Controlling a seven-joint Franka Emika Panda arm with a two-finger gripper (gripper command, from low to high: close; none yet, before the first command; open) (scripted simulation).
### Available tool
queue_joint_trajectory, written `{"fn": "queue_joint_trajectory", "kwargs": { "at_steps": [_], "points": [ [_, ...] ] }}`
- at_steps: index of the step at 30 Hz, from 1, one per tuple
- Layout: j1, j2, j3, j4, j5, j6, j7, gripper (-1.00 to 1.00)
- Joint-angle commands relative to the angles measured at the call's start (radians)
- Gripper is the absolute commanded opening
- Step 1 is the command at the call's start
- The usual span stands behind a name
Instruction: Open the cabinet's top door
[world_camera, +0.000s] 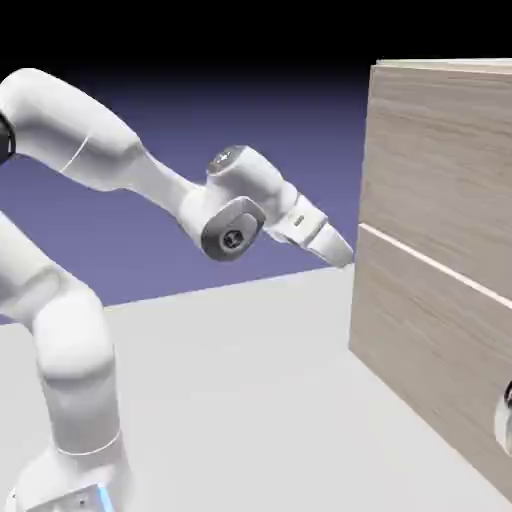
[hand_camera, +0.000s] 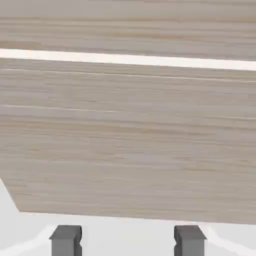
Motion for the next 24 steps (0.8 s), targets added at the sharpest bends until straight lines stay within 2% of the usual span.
{"fn": "queue_joint_trajectory", "kwargs": {
  "at_steps": [1, 24],
  "points": [
    [0.021, -0.008, -0.023, 0.017, -0.044, 0.003, 0.028, 0.00],
    [0.492, -0.185, -0.561, 0.409, -1.044, 0.081, 0.661, 0.00]
  ]
}}
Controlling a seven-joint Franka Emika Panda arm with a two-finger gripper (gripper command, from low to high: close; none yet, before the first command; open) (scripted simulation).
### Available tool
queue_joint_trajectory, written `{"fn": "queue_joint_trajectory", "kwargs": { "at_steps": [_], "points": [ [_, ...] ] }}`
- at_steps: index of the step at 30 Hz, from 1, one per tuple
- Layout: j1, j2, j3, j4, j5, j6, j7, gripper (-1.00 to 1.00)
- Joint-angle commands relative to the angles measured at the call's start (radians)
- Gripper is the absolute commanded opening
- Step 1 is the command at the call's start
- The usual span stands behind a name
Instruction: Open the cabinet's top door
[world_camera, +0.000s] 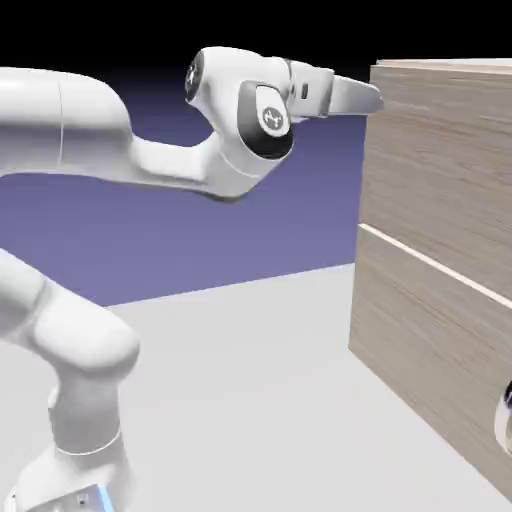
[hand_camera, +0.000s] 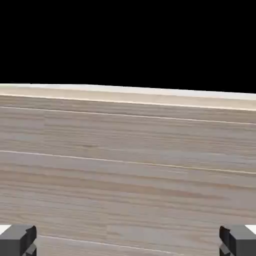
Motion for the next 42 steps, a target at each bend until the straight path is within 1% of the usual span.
{"fn": "queue_joint_trajectory", "kwargs": {
  "at_steps": [1, 35, 37, 42],
  "points": [
    [0.021, -0.008, -0.023, 0.017, -0.044, 0.003, 0.028, 0.00],
    [0.718, -0.270, -0.818, 0.596, -1.522, 0.118, 0.964, 0.00],
    [0.728, -0.274, -0.830, 0.605, -1.545, 0.120, 0.978, 0.00],
    [0.908, -0.254, -0.925, 0.767, -1.527, 0.128, 0.969, 0.00]
  ]
}}
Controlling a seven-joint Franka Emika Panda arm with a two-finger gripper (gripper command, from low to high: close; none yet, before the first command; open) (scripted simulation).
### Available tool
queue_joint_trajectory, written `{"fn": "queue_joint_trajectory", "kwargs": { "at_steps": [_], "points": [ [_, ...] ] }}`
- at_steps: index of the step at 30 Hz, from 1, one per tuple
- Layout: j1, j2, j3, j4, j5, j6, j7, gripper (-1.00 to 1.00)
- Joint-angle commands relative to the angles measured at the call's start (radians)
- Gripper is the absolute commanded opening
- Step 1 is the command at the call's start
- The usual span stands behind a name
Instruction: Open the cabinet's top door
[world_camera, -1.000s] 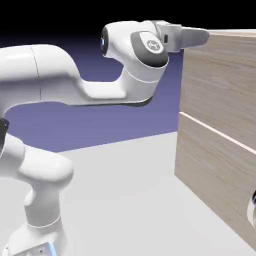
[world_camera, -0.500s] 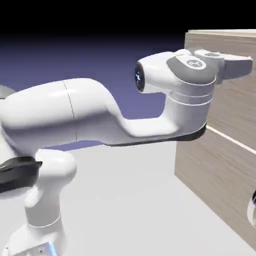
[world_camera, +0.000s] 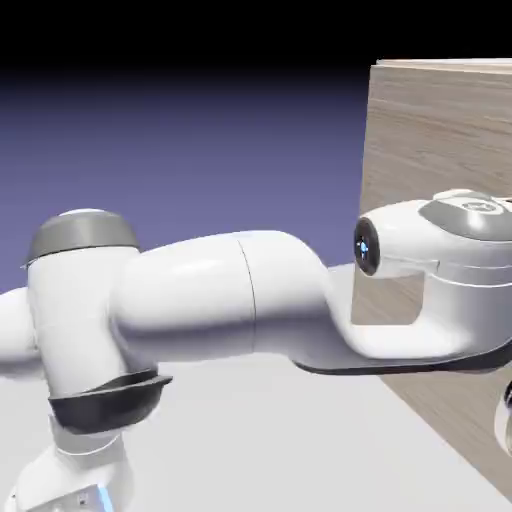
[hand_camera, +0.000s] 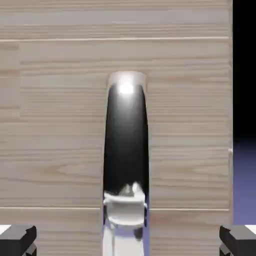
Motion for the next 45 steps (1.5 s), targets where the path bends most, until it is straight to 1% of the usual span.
{"fn": "queue_joint_trajectory", "kwargs": {
  "at_steps": [1, 2, 15, 26, 31, 37, 45],
  "points": [
    [0.000, 0.000, 0.000, 0.000, 0.000, 0.000, 0.000, -1.00],
    [0.000, 0.000, 0.000, 0.000, 0.000, 0.000, 0.000, -1.00],
    [-0.427, -0.006, 0.260, -0.471, -0.008, -0.295, 0.067, -1.00],
    [-0.826, -0.032, 0.533, -0.848, 0.109, -0.518, 0.096, -1.00],
    [-1.007, -0.079, 0.686, -1.011, 0.217, -0.610, 0.081, -1.00],
    [-1.209, -0.183, 0.901, -1.198, 0.415, -0.718, 0.033, -1.00],
    [-1.361, -0.365, 1.188, -1.377, 0.750, -0.849, -0.072, -1.00]
  ]
}}
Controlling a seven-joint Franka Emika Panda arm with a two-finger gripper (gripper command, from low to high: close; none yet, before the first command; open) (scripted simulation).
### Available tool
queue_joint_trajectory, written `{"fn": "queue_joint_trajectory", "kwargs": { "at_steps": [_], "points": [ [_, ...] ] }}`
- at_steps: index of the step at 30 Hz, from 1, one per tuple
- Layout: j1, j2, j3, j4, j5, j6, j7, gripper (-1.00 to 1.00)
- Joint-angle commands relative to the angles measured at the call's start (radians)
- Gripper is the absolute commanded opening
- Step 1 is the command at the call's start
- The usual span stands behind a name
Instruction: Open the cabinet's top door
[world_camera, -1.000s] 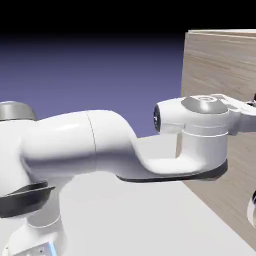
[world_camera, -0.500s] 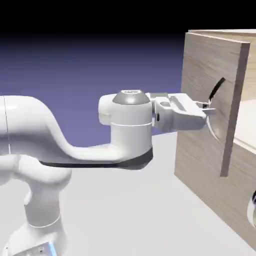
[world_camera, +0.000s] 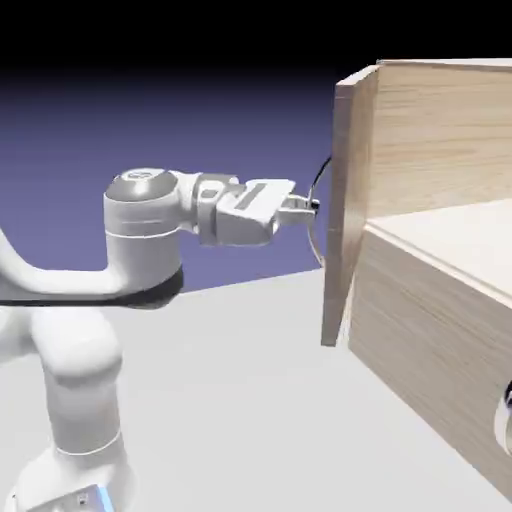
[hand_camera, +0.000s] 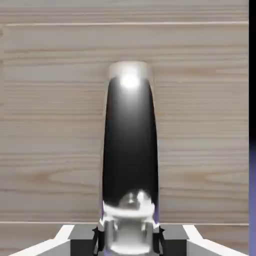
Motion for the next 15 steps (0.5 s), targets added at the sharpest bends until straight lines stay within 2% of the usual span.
{"fn": "queue_joint_trajectory", "kwargs": {
  "at_steps": [1, 15],
  "points": [
    [-0.008, -0.022, 0.035, -0.016, 0.044, -0.019, -0.014, -1.00],
    [0.052, -0.210, 0.539, -0.102, 0.607, -0.324, -0.140, -1.00]
  ]
}}
